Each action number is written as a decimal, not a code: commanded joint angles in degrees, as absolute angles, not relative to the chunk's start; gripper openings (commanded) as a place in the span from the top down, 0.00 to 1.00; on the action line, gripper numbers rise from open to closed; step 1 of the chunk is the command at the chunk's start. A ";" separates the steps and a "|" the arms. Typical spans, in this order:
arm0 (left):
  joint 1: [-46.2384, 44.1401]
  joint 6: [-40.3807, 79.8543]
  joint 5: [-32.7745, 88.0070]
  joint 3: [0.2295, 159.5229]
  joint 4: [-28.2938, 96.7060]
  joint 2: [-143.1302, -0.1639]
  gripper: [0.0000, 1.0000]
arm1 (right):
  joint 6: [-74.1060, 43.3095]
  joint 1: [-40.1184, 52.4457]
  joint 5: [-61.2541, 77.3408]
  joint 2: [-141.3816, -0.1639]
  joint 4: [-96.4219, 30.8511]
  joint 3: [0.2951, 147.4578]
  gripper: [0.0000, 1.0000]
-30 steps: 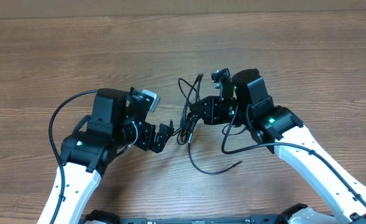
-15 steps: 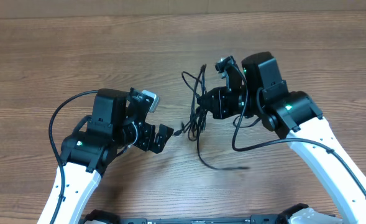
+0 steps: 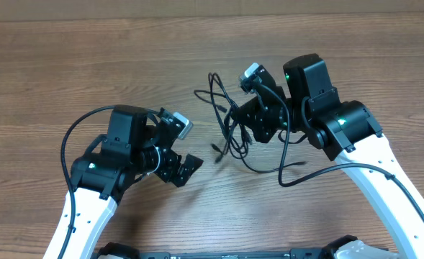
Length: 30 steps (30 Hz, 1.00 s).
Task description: Untangle cables
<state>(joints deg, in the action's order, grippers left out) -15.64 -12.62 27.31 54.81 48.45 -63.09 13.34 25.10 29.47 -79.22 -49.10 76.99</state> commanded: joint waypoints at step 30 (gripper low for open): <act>-15.40 -57.58 35.62 56.05 39.99 -50.94 0.00 | 41.98 22.44 52.95 -77.36 -64.12 78.94 0.96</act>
